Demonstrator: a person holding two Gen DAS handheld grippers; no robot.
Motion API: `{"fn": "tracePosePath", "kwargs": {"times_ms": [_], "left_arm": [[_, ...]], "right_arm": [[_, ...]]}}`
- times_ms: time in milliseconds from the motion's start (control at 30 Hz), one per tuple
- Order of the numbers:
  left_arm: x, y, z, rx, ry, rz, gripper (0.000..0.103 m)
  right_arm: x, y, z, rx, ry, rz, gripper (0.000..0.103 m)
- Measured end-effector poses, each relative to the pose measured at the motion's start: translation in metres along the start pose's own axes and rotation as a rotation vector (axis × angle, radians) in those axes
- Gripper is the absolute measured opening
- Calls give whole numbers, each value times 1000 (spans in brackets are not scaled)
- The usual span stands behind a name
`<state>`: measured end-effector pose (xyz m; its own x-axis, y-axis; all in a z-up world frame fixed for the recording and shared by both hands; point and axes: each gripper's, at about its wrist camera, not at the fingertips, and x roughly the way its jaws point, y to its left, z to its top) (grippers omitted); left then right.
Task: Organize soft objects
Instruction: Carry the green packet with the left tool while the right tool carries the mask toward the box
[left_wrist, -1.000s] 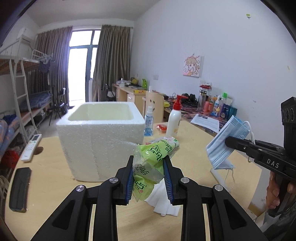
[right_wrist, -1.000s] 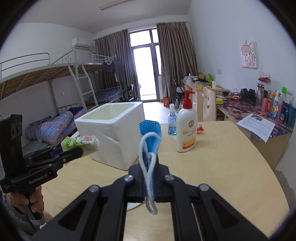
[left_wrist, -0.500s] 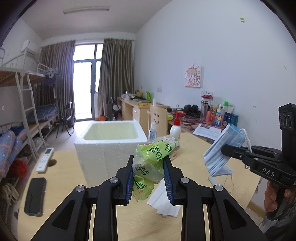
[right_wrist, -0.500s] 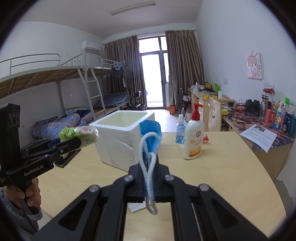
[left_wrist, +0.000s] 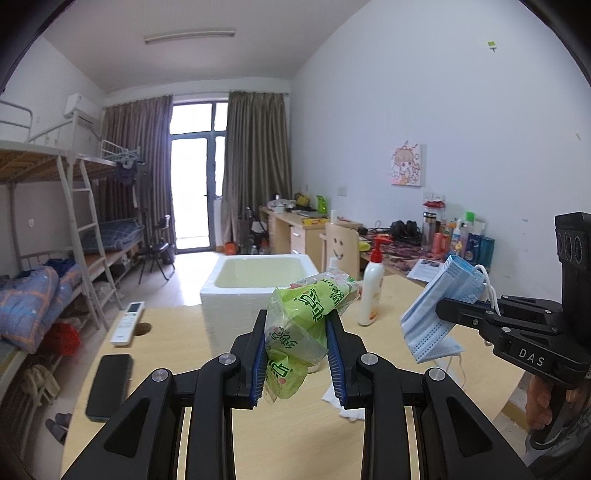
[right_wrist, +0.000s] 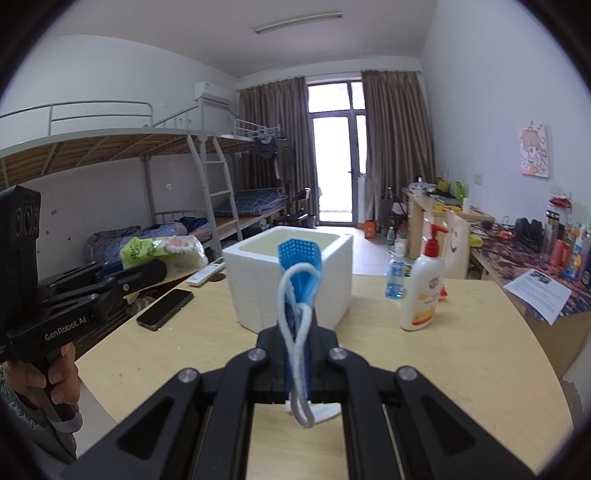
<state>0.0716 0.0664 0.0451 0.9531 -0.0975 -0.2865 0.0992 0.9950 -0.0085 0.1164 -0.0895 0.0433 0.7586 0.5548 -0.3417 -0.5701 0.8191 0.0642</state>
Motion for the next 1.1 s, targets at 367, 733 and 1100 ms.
{"fn": "tracePosePath", "kwargs": {"times_ms": [367,733,1100], "left_arm": [[-15,12,-4,4,9,51,30],[-12,22,3,-17,-7,38,30],[5,28,25,-38,-24,29,30]], "right_arm": [[11,28,4,-51,6,77,8],[20,33,18,-54,1,84,8],[23,31,42,-64,-25,76,8]]}}
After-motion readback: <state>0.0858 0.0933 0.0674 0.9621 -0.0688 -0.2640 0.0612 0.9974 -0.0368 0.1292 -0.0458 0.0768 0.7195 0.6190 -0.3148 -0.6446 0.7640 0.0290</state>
